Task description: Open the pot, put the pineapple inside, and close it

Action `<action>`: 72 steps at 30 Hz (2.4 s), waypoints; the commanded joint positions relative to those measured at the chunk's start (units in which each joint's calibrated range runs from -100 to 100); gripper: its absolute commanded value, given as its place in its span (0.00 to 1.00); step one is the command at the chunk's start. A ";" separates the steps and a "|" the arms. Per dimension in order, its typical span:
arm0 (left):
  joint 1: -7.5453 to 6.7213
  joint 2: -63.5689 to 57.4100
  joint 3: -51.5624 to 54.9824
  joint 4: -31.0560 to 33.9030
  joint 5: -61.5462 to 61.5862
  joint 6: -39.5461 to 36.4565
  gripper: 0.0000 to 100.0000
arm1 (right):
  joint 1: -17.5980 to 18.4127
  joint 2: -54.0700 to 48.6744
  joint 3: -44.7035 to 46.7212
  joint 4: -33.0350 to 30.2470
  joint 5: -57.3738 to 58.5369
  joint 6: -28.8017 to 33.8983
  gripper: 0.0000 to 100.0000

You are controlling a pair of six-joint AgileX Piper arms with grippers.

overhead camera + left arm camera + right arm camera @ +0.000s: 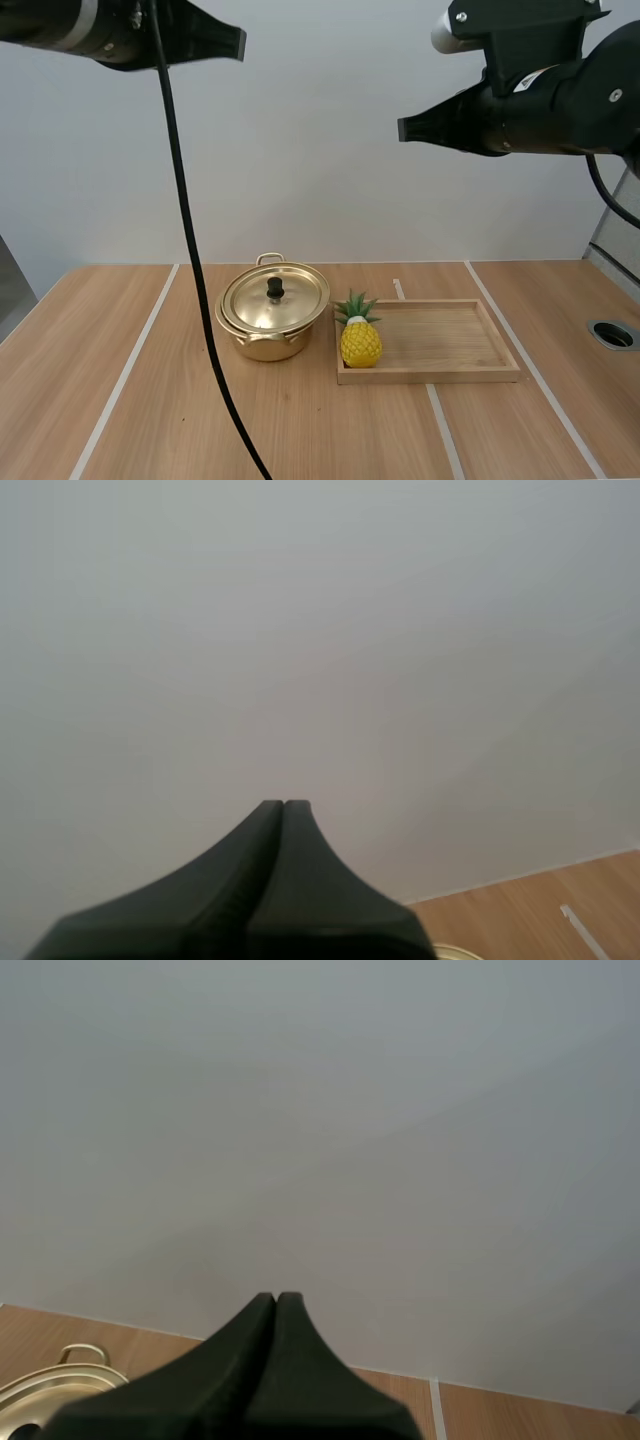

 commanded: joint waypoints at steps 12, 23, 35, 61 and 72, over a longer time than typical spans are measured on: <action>0.10 6.94 -0.69 -3.80 6.28 3.90 0.00 | -0.18 1.53 -0.76 0.44 3.69 -0.51 0.00; 0.10 11.49 -0.69 -7.40 16.81 6.55 0.00 | -0.18 1.93 -0.64 0.44 5.40 -0.51 0.00; 0.10 15.20 -0.69 -7.62 29.25 8.39 0.00 | -0.18 1.93 -0.64 0.44 6.27 -0.54 0.00; 0.10 16.90 -0.69 -7.37 27.42 9.53 1.00 | -0.18 1.93 -0.64 0.44 6.82 -0.54 0.00; 0.03 22.21 4.34 -8.29 25.43 10.82 1.00 | -0.18 1.93 -0.64 0.44 9.75 -0.54 0.00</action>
